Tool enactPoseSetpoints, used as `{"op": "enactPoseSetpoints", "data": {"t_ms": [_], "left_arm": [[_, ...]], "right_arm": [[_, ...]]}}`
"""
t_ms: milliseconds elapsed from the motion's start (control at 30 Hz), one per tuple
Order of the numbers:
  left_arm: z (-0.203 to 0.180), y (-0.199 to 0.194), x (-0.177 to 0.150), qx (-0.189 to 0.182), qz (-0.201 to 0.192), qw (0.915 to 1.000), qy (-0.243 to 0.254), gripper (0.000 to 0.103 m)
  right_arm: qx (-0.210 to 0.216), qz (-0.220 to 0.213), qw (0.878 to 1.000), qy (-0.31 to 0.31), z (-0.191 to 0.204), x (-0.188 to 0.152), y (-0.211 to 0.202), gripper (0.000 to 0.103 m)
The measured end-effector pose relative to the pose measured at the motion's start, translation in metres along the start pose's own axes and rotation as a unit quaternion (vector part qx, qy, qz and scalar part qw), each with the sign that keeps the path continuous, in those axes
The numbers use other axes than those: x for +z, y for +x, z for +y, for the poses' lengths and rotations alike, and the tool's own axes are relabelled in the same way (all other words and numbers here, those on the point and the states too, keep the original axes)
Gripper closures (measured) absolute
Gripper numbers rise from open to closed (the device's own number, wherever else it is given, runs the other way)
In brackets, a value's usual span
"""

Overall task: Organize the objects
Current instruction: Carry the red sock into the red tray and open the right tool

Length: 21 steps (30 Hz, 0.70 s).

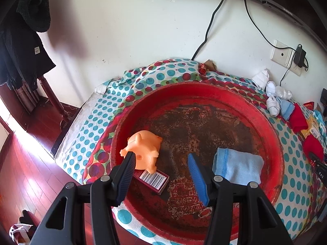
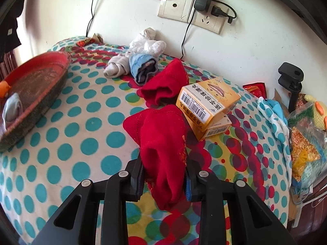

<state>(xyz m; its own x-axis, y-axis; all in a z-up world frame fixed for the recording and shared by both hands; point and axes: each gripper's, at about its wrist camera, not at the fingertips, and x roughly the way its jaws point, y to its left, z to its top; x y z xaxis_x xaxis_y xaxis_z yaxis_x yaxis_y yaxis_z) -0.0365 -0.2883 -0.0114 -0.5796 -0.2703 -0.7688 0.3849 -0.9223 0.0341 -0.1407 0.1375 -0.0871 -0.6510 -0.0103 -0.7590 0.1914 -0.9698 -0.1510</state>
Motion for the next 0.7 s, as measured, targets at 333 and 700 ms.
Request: {"op": "enactPoseSetpoints", "data": {"t_ms": [333,700], "left_arm": [[0.031,-0.002,0.002,0.022,0.007,0.9975,-0.067,0.048],[0.036,0.000,0.001,0.040,0.023,0.9948,-0.091,0.048]], "right_arm": [[0.056,-0.023,0.998,-0.020,0.030,0.021,-0.022,0.075],[0.123,-0.036,0.989,-0.073,0.058,0.031,-0.039,0.075]]}}
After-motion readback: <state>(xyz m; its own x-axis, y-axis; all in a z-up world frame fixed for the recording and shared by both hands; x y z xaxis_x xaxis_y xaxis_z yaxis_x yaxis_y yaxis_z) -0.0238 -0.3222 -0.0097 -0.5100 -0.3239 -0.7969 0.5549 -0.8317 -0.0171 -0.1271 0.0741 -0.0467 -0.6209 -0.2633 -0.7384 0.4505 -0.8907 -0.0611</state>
